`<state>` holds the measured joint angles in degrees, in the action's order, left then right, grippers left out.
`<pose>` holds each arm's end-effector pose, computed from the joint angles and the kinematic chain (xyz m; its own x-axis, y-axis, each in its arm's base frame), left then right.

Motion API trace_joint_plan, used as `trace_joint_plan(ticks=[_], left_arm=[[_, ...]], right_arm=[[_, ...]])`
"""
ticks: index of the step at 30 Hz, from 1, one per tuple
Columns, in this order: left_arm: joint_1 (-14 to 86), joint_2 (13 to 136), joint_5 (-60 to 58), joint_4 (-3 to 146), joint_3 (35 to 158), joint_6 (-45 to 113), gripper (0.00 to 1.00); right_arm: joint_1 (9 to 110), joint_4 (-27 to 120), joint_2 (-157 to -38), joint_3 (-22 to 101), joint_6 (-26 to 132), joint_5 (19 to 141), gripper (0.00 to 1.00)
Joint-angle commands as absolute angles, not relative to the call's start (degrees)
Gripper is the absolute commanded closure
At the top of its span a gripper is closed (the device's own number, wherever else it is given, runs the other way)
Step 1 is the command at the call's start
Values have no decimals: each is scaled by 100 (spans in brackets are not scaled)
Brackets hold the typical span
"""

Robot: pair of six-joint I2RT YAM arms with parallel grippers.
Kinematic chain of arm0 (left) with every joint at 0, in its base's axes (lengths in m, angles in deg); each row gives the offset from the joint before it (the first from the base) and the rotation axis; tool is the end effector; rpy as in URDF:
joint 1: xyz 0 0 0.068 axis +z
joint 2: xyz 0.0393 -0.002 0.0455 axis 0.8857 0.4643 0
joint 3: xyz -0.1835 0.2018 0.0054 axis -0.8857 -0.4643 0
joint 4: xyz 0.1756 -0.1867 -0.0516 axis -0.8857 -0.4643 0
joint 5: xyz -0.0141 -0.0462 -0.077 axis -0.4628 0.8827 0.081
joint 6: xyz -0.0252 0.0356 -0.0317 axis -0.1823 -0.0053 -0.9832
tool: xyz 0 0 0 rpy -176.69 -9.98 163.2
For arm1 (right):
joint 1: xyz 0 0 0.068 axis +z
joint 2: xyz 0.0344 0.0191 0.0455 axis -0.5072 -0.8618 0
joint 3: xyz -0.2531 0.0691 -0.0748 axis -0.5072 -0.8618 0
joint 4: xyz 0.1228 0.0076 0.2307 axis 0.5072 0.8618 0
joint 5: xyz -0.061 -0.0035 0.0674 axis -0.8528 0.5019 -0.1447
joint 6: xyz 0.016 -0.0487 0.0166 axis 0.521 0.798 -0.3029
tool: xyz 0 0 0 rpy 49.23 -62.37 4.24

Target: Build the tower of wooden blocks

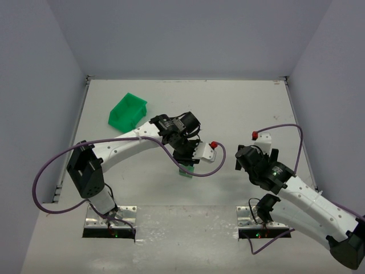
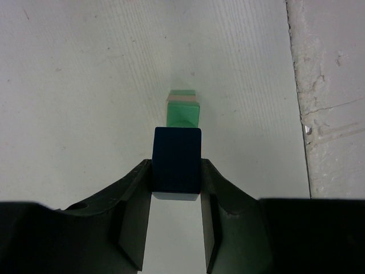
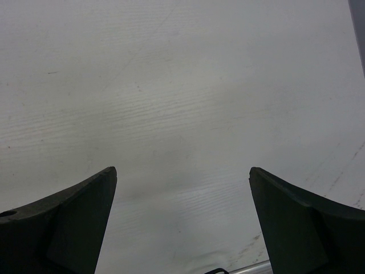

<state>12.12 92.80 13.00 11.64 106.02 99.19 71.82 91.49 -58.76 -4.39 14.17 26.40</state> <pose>0.1990 -0.2602 0.2828 0.2858 0.8217 -0.4931 0.9542 -0.2917 0.0669 0.1155 0.0676 0.2222 -0.5539 0.1750 -0.8140 0.3316 0.9431 -0.0229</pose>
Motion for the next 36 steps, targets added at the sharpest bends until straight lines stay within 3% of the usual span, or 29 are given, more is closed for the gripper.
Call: trace_joint_plan(ticks=[1,25,36], left_arm=[[1162,9232,1333,1318,10680,10003,89],[1162,8998,1245,1170,10553,10140,84],[1161,9006,1210,1170,10517,10143,72]], right_arm=[[7142,9120,-5783,-464,1323,2540,1],[7130,9125,-5947,-411,1315,2520,1],[7135,9128,-6005,-402,1322,2505,1]])
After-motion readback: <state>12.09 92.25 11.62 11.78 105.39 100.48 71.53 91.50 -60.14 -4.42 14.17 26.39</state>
